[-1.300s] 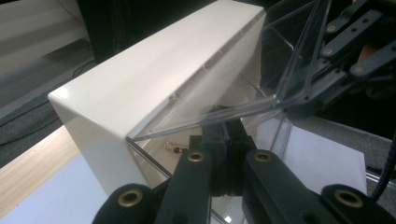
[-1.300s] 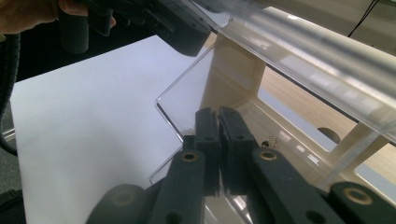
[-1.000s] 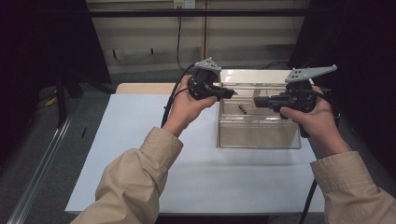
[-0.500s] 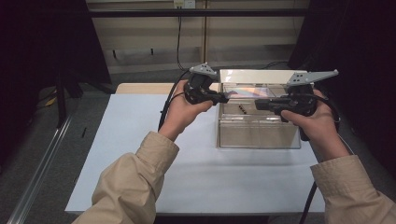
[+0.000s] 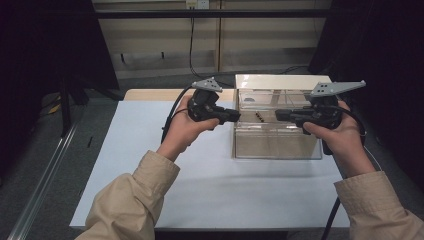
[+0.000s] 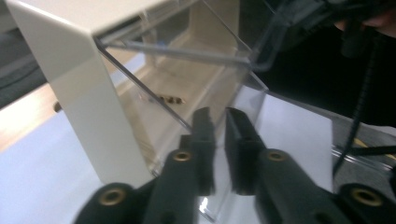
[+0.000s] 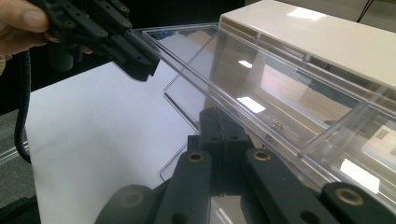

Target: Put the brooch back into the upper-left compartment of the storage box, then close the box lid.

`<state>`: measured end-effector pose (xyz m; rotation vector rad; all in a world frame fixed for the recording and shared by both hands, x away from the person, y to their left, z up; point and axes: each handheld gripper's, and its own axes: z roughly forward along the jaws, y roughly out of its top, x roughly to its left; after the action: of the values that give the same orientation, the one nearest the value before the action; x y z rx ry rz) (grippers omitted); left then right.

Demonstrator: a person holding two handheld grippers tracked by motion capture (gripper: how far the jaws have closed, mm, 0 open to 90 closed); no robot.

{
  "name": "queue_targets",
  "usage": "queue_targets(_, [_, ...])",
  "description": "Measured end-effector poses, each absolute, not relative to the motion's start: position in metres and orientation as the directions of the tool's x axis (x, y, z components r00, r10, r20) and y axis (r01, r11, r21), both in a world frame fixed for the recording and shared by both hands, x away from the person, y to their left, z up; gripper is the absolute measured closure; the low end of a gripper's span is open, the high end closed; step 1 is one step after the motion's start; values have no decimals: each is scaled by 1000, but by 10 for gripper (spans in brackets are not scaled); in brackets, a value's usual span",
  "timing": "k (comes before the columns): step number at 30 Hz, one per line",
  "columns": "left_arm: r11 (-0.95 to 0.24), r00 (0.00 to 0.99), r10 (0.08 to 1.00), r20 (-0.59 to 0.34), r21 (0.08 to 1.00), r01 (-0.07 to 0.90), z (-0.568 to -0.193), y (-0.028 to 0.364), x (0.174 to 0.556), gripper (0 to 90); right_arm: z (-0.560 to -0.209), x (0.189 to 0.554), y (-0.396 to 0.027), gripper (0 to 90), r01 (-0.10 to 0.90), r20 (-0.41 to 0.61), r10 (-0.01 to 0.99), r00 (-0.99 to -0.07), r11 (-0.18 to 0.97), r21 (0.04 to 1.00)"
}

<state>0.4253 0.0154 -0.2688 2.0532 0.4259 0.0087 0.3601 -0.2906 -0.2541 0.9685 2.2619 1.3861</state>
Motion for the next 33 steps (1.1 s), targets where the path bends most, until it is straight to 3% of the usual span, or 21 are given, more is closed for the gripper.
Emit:
queue_targets(5, [-474, 939, 295, -174, 827, 302, -275, 24, 420, 579, -255, 358, -290, 900, 381, 74, 685, -724, 309, 871])
queue_targets(15, [-505, 941, 285, -183, 805, 309, -289, 42, 409, 375, -257, 354, -291, 900, 378, 70, 688, -722, 308, 873])
queue_targets(33, [-535, 931, 309, -195, 774, 340, -317, 78, 399, 204, -268, 349, -297, 900, 383, 82, 693, -717, 293, 876])
